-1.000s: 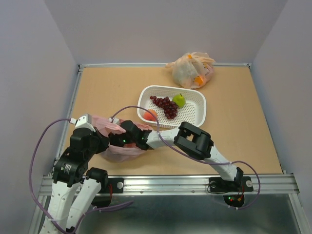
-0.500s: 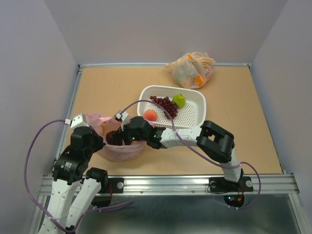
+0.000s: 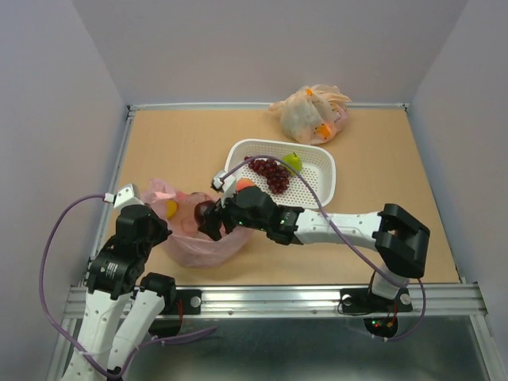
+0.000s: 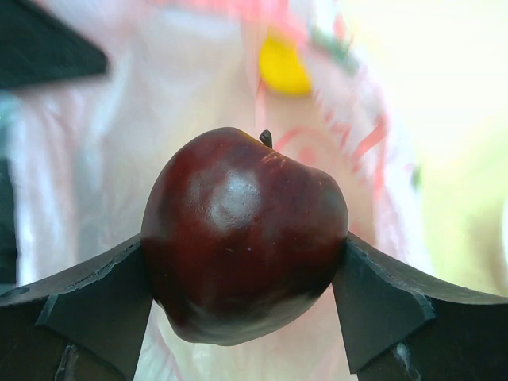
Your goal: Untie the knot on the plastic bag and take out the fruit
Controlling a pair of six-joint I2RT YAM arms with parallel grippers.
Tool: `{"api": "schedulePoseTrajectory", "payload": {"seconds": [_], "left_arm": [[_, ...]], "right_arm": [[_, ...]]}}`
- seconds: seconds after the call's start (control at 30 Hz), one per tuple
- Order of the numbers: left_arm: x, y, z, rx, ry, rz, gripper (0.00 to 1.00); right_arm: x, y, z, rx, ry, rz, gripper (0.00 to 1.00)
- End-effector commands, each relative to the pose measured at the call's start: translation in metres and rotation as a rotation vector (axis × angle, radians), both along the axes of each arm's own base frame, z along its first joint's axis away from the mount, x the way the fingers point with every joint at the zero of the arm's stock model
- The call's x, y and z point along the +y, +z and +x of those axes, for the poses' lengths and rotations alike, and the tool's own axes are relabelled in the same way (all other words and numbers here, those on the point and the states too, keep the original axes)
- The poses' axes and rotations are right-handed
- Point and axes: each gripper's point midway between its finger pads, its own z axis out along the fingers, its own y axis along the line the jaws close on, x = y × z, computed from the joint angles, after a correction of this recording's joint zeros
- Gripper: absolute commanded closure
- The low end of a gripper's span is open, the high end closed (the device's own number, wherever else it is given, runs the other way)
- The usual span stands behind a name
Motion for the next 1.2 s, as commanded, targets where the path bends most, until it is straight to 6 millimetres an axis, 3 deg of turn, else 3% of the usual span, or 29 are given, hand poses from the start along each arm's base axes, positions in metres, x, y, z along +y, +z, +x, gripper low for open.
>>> {"api": "schedulePoseTrajectory", "payload": {"seconds": [0.0,0.27,0.37,0.4,0.53,0.67,0.8,0.87,0.9,0.97,1.0,1.1,1.17], "left_arm": [[-0.003,0.004,0.008,-0.040,-0.001,-0.019,1.00],[-0.004,-0.001,0.009,-0.040,-0.011,-0.017,1.00],[-0.004,-0.001,0.009,-0.045,-0.011,-0.016,1.00],[-0.004,0.000,0.009,-0.048,-0.011,-0.015,1.00],[-0.004,0.000,0.009,-0.051,-0.011,-0.015,1.00],[-0.004,0.000,0.009,-0.058,-0.015,-0.015,1.00],[-0.005,0.000,0.009,-0.057,-0.019,-0.015,1.00],[-0.005,0.000,0.009,-0.056,-0.019,-0.015,1.00],[-0.005,0.000,0.009,-0.057,-0.019,-0.015,1.00],[-0.005,-0.001,0.009,-0.055,-0.021,-0.015,1.00],[-0.005,-0.001,0.009,-0.055,-0.022,-0.016,1.00],[-0.005,-0.001,0.009,-0.055,-0.023,-0.015,1.00],[-0.005,0.000,0.009,-0.058,-0.024,-0.016,1.00]], "right_arm": [[-0.016,0.068,0.025,-0.134,-0.126,0.108,1.00],[-0.034,0.115,0.060,-0.253,-0.306,0.156,0.99],[-0.060,0.119,0.087,-0.310,-0.467,0.115,0.99],[-0.078,0.120,0.102,-0.328,-0.563,0.093,0.99],[-0.130,0.103,0.134,-0.345,-0.756,-0.008,0.99],[-0.174,0.067,0.158,-0.284,-0.842,-0.097,0.98],[-0.195,0.038,0.164,-0.231,-0.871,-0.149,0.90],[-0.198,0.029,0.163,-0.210,-0.865,-0.162,0.78],[-0.196,0.025,0.162,-0.200,-0.844,-0.168,0.55],[-0.191,0.022,0.161,-0.189,-0.823,-0.171,0.33],[-0.189,0.019,0.160,-0.181,-0.807,-0.181,0.15],[-0.186,0.025,0.162,-0.181,-0.808,-0.174,0.00],[-0.186,0.030,0.163,-0.190,-0.807,-0.172,0.00]]}}
